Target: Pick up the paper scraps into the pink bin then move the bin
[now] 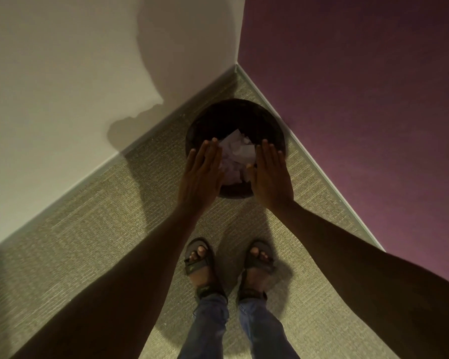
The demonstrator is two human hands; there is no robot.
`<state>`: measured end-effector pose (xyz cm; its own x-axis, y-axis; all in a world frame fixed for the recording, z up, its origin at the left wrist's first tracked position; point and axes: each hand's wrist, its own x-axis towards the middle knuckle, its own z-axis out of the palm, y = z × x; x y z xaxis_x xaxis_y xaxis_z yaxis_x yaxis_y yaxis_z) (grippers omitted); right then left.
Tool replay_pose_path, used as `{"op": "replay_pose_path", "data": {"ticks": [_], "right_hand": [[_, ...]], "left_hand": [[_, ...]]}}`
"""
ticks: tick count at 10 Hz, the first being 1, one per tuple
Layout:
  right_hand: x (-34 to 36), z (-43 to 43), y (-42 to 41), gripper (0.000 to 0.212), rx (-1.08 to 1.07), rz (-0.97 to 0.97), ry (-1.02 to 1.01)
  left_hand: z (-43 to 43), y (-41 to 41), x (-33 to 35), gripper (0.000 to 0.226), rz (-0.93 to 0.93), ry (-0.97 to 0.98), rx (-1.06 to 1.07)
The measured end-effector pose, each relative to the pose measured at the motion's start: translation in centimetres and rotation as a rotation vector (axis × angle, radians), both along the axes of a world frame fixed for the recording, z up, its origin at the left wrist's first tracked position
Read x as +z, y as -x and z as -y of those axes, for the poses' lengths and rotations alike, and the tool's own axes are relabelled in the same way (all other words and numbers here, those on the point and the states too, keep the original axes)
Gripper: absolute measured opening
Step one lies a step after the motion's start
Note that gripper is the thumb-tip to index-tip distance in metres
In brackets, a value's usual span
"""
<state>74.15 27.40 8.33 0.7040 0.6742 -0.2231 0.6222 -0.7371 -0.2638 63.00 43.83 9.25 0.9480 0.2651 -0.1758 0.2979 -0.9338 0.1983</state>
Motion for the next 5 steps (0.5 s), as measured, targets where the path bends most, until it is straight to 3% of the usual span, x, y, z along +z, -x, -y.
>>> {"op": "replay_pose_path", "data": {"ticks": [3, 5], "right_hand": [[3.7, -0.5, -0.8, 0.059, 0.049, 0.031, 0.019], [14.3, -2.3, -2.2, 0.054, 0.004, 0.178, -0.144]], "left_hand": [[0.8, -1.4, 3.3, 0.056, 0.002, 0.006, 0.048], [-0.6, -2.7, 13.5, 0.055, 0.170, 0.006, 0.110]]}}
